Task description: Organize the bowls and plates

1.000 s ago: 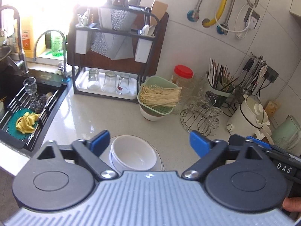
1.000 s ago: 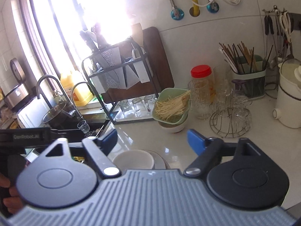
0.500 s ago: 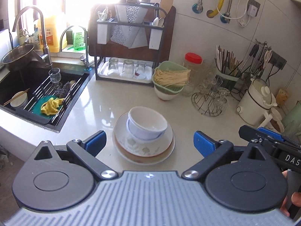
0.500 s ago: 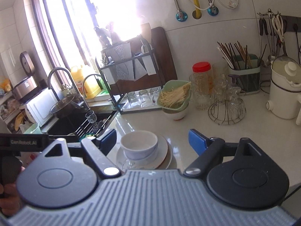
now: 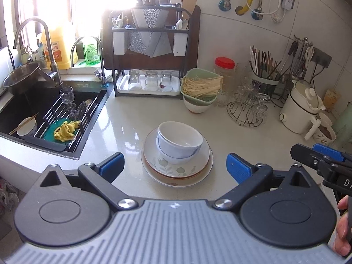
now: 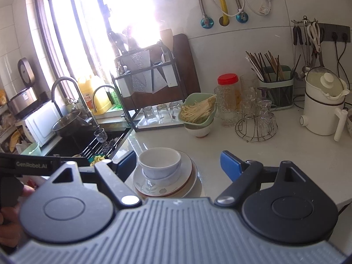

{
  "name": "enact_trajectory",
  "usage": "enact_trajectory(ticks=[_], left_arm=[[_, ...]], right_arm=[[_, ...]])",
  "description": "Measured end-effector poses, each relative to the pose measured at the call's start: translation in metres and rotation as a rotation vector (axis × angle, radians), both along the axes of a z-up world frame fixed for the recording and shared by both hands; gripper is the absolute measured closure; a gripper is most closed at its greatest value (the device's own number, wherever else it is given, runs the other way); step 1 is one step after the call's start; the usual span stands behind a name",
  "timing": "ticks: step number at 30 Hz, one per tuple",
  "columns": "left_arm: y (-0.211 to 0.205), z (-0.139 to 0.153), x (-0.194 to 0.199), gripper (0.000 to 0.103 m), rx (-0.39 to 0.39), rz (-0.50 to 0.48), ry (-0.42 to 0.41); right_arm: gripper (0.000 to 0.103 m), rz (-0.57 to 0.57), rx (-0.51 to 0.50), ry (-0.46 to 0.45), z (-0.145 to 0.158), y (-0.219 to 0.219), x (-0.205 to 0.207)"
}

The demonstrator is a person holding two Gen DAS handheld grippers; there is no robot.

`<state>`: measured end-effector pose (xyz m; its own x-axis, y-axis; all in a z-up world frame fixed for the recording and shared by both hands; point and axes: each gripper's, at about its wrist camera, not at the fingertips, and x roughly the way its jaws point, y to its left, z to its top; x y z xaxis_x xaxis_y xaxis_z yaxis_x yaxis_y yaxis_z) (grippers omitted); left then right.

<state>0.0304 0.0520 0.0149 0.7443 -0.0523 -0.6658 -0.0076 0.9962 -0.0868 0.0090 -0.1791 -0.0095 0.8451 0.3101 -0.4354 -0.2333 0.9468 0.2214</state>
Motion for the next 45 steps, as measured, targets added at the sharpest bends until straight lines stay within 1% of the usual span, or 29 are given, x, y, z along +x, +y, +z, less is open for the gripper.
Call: enact_trajectory(ticks=[4,7,12,15,22,29,36,45], left_arm=[[0.007,-0.001,-0.005,0.002,-0.012,0.004,0.002],[0.009,-0.004,-0.009,0.002,-0.016,-0.013,0.009],[0.007,-0.007,-0.014,0.002,0.002,-0.039,0.015],[0.009,-0.009,-0.017,0.002,0.000,-0.042,0.020],[0.008,-0.013,-0.022,0.002,-0.005,-0.053,0.025],[0.011,-0.013,-0.026,0.002,-0.020,-0.041,0.020],[0.016,-0.014,-0.029,0.002,-0.023,-0.015,0.017],[0.016,-0.013,-0.031,0.002,-0.022,-0.009,0.014]], right_arm=[[0.018,-0.012,-0.012,0.001,-0.004,0.004,-0.009],[0.018,-0.021,-0.019,0.009,-0.007,0.004,-0.015],[0.018,-0.045,-0.025,0.039,-0.014,0.006,-0.025],[0.018,-0.065,-0.019,0.051,-0.016,0.007,-0.030],[0.018,-0.070,-0.040,0.039,-0.013,0.014,-0.037],[0.018,-0.062,-0.052,0.032,-0.013,0.017,-0.038],[0.018,-0.061,-0.049,0.029,-0.014,0.018,-0.039],[0.018,-0.068,-0.047,0.025,-0.014,0.016,-0.041]])
